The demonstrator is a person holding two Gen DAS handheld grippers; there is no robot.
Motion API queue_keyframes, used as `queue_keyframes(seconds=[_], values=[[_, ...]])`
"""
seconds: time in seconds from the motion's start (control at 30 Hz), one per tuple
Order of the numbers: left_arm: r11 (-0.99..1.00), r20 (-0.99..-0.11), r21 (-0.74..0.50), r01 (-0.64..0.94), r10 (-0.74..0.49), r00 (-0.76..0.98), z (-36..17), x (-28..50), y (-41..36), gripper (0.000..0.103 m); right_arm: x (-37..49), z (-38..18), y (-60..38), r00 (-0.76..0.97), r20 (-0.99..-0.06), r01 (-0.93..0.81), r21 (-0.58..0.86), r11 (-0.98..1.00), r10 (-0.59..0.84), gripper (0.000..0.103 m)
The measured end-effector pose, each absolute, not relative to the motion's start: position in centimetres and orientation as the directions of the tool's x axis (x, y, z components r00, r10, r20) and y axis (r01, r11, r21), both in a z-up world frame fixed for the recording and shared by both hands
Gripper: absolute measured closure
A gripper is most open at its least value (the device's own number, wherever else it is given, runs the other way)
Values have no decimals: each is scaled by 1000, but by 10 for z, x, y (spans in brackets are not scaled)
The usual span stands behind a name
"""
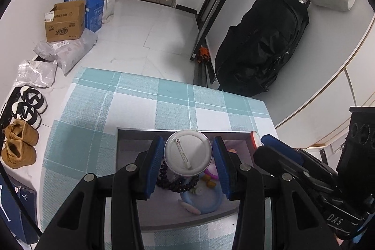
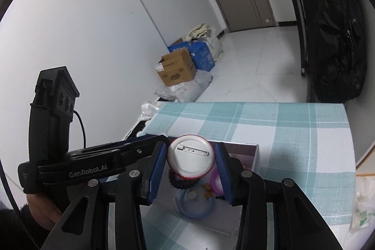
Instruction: Organize jewelry
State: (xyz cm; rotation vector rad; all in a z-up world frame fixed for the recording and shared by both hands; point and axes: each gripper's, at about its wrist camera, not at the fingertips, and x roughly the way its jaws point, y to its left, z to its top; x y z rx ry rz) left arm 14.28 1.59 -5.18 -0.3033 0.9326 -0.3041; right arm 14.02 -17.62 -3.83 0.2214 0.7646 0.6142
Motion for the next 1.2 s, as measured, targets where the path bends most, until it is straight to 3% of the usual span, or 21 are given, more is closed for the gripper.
queue_keyframes(seconds=[0.43,0.57,0.8,1.0,1.07,1.2], values=[[862,-729,-489,135,-489,479,-61,149,11,64,150,-47,-190,554,-601,-376,437,817,576,58],[881,-740,-458,122,-454,497,-60,146,12,54,147,-43,-196,576,-586,-364,441,820,570,52],[929,-755,-347,129,-359,549,-54,136,7,54,141,-41,-196,582,-580,-367,438,821,570,48],[967,-706,-218,133,-250,663,-38,119,2,52,131,-38,-194,593,-569,-387,418,822,569,43],[972,-695,-200,125,-231,681,-36,116,3,47,127,-37,-195,604,-556,-391,418,820,571,35],[979,-672,-178,100,-195,715,-32,104,6,43,120,-36,-195,617,-546,-395,408,823,567,33]])
